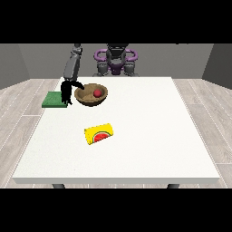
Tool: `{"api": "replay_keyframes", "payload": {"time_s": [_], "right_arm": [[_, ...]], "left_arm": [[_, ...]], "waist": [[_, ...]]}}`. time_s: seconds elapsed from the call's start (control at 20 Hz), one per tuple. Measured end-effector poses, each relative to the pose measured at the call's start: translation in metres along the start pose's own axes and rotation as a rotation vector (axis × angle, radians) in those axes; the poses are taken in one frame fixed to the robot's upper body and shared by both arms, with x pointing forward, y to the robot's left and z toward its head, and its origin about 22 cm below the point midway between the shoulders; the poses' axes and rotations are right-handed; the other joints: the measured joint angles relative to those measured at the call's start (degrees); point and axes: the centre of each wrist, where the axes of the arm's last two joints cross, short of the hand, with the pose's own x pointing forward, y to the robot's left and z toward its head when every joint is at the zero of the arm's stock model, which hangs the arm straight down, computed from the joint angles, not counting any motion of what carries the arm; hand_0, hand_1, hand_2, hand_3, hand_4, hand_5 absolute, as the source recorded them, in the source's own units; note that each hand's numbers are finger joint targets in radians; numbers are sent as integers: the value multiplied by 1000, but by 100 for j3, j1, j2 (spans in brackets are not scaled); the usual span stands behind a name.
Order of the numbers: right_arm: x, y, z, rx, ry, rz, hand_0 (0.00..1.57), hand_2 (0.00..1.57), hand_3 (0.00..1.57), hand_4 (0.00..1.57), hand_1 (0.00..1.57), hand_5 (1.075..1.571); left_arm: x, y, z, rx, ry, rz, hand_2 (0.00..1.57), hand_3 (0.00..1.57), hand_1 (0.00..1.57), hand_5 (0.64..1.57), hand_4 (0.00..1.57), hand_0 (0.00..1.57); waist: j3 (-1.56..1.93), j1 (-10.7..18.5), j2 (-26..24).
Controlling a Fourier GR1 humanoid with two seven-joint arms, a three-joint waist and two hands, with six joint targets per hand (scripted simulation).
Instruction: Pick the cup and pour the ball into the bowl, then pick the bowl and place it on the pad
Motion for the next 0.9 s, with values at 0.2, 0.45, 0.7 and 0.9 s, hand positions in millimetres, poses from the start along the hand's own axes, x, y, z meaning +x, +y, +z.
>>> {"api": "replay_keyframes", "payload": {"time_s": [0.2, 0.45, 0.7, 0.9], "right_arm": [[0, 0, 2, -37, 3, 36, 0, 0, 0, 405, 0, 1570], [-2, 16, 1, -75, 23, 85, 0, 0, 0, 437, 0, 1570], [-9, 43, -1, -96, 22, 67, 1319, 1208, 0, 475, 1319, 1521], [-8, 39, 4, -133, 40, 145, 1571, 1571, 1571, 1178, 1571, 1417]], "left_arm": [[9, -9, -8, -21, -8, 13, 0, 0, 0, 1541, 0, 0], [15, -16, -14, -45, -15, 24, 0, 0, 0, 1540, 0, 0], [22, -18, -19, -56, -33, 29, 0, 0, 0, 1533, 0, 0], [29, -13, -21, -56, -36, 37, 0, 0, 0, 1546, 0, 0]], "waist": [[-28, 75, -1], [-28, 253, 50], [-2, 412, 104], [-21, 503, 89]]}}
